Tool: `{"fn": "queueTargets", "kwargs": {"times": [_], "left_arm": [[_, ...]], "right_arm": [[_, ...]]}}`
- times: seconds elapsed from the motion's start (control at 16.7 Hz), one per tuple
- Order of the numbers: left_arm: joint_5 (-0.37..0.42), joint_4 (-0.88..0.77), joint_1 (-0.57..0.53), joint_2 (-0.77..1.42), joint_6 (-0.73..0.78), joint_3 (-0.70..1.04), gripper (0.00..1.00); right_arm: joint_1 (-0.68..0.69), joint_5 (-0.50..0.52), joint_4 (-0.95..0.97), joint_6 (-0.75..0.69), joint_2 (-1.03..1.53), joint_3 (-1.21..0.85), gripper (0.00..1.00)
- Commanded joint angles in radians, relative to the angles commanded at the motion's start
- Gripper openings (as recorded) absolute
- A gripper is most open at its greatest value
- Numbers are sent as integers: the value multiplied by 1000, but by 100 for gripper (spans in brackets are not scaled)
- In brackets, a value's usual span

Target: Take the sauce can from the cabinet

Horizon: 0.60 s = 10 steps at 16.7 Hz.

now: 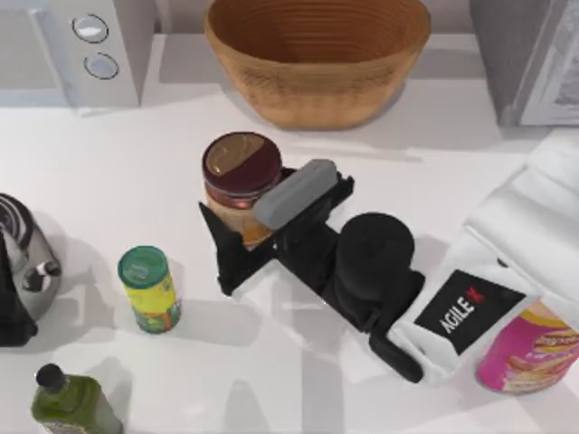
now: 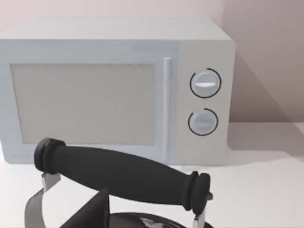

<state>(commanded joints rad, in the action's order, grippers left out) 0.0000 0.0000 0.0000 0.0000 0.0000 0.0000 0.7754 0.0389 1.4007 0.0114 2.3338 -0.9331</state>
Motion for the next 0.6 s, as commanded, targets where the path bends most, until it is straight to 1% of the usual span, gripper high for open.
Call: {"fn": "queueTargets", "kwargs": {"times": [0.6], "left_arm": [[0, 0, 0, 0, 0, 0, 100]], "right_arm": [[0, 0, 0, 0, 0, 0, 90]]}}
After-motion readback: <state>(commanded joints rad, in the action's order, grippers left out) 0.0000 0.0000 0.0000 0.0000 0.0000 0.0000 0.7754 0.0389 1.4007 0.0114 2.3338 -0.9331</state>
